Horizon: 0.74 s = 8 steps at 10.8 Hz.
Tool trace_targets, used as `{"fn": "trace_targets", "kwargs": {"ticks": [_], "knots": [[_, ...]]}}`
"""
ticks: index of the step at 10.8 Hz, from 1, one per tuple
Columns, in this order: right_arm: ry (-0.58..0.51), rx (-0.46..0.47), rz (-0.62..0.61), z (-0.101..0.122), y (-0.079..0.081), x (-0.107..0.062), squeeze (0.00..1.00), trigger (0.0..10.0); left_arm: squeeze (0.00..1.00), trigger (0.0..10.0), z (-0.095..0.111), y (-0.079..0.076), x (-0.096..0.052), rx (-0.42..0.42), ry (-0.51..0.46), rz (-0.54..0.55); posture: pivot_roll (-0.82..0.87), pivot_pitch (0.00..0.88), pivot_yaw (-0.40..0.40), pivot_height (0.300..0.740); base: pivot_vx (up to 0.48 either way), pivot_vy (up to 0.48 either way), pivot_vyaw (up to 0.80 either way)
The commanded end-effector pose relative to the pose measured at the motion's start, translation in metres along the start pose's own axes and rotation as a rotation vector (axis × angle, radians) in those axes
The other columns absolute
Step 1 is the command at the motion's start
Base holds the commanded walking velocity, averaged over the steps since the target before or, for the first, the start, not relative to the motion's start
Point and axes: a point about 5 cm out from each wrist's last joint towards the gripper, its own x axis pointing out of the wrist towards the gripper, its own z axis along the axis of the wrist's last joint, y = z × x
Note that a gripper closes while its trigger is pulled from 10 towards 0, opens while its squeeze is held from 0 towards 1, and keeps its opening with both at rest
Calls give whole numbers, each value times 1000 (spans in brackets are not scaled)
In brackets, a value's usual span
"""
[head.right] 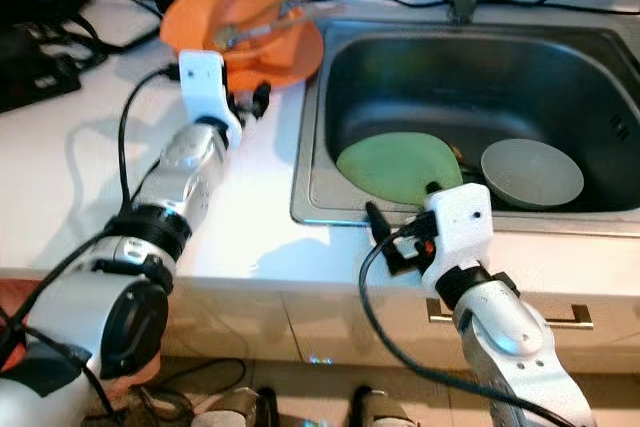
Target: Kitchen organization
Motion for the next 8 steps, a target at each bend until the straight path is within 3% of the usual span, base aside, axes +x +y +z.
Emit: {"fn": "trace_targets", "kwargs": {"ticks": [1,5,8], "knots": [[1,-4,26,4,4,-3,0,10000,0,10000,9,2,3,-4,-32,21,-143,207,-7,740,0,0,0],[22,-12,45,5,5,-3,0,10000,0,10000,24,6,7,8,-62,33,-147,208,-23,740,0,0,0],[24,-13,58,6,8,-2,0,10000,0,10000,21,-2,12,45,30,-6,-162,208,-36,740,0,0,0]]}}
